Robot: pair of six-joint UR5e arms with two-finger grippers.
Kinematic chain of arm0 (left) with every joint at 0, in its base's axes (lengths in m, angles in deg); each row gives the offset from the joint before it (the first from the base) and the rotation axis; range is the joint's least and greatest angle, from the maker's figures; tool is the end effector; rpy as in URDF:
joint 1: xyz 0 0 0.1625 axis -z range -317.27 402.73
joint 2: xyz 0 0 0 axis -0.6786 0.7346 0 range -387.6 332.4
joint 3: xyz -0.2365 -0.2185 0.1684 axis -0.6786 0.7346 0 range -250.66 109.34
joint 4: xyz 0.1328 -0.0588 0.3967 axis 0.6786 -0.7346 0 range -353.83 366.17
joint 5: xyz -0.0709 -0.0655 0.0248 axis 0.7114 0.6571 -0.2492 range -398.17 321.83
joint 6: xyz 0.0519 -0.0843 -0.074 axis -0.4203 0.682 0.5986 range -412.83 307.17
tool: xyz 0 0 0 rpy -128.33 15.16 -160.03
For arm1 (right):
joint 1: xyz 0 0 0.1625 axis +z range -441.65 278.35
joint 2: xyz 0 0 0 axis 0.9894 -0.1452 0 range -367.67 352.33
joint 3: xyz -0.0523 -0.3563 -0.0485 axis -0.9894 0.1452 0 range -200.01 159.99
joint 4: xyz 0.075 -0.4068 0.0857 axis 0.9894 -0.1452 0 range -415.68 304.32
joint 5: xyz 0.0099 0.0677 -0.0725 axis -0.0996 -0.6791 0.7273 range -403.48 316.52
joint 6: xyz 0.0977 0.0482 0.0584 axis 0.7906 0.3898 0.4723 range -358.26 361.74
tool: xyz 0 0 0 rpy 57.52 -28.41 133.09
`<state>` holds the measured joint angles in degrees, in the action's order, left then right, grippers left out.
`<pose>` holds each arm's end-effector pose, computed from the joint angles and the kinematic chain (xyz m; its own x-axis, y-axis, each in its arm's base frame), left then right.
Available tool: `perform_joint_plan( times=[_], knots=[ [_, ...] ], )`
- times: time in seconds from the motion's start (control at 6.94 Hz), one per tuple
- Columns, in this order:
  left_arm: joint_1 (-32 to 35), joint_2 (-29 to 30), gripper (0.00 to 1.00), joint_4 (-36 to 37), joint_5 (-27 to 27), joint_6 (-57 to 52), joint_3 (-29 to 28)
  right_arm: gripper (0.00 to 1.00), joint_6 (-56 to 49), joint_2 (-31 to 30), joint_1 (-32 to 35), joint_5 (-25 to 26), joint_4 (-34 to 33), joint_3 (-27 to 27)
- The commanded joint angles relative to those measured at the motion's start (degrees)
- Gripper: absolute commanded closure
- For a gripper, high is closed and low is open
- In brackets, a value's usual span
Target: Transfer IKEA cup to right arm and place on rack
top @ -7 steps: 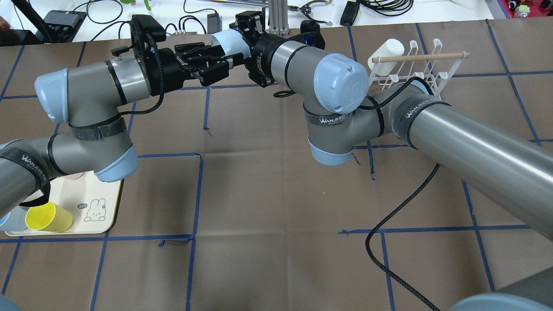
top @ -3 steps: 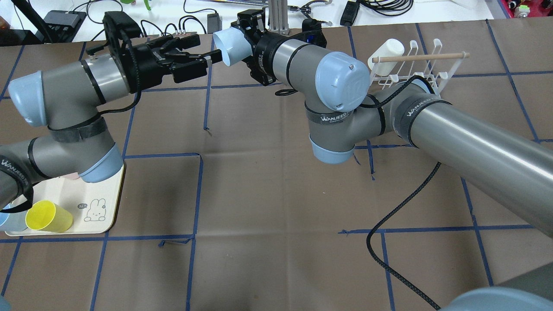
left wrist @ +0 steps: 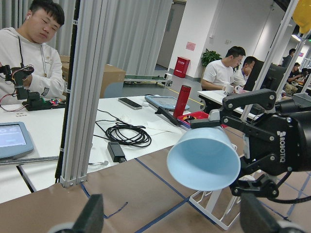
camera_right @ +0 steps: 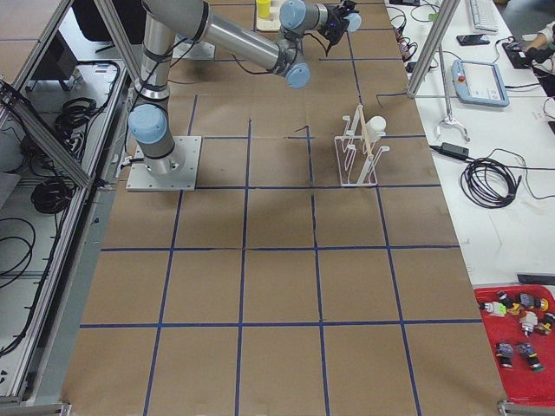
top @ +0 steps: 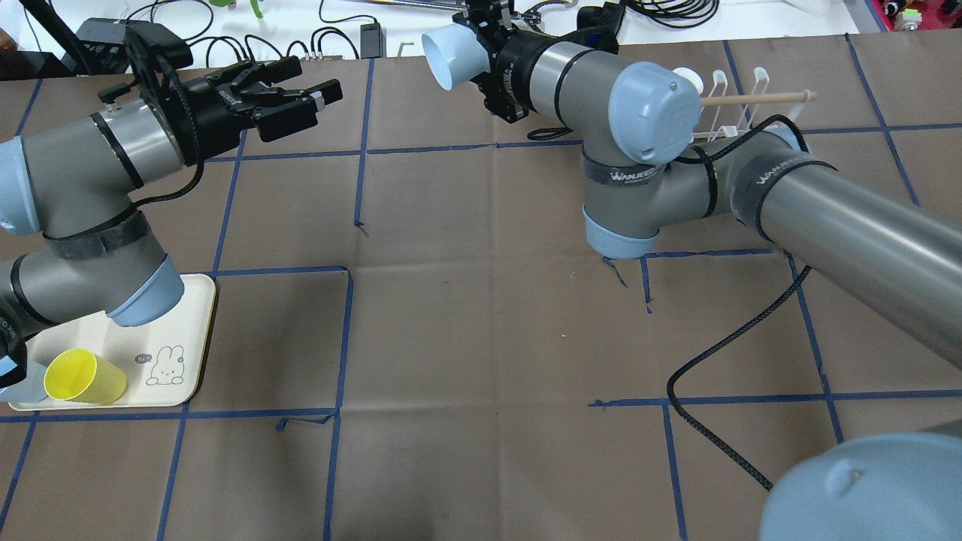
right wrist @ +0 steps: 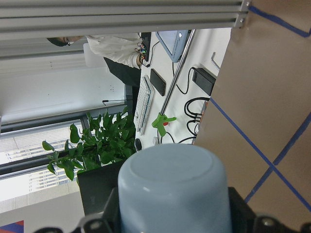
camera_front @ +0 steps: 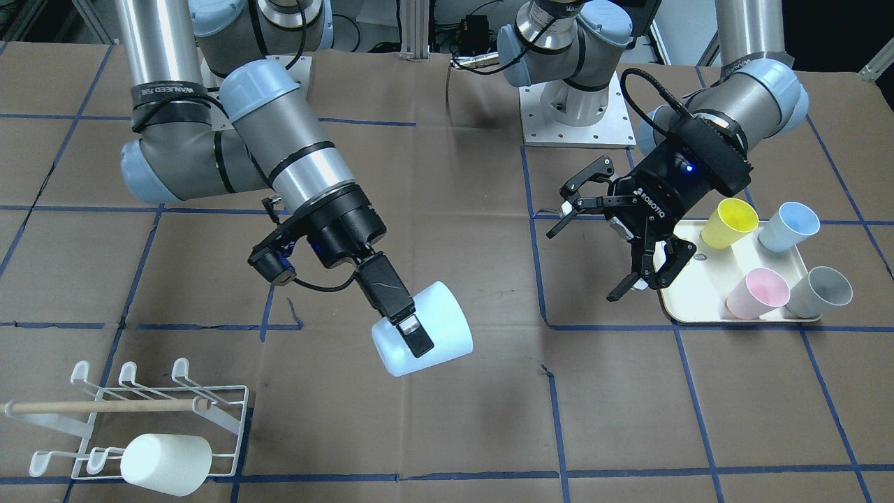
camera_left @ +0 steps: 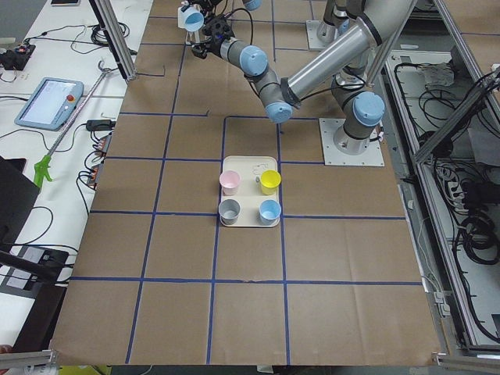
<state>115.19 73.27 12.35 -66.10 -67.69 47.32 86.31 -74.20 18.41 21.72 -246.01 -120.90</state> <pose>-0.0856 -0.5339 0.3205 -0.6900 0.6810 0.2451 0.0148 0.3518 -0.9360 0.2903 -0.5769 0.3149 -0.1490 0.3485 -0.9254 0.8164 0.5713 0.0837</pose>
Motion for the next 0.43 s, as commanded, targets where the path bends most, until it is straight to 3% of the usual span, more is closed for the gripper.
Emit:
perform_joint_plan(
  times=[0.0,0.29],
  knots=[
    [1.8,1.2,0.01,-2.0,-10.8,4.2,-6.1,0.58,-17.3,-0.4,-4.3,-3.0,0.2,-0.4],
    [7.4,1.0,0.00,-17.3,-28.0,4.3,-13.8,0.72,-38.2,-0.6,-6.8,-2.3,3.4,-0.4]
  ],
)
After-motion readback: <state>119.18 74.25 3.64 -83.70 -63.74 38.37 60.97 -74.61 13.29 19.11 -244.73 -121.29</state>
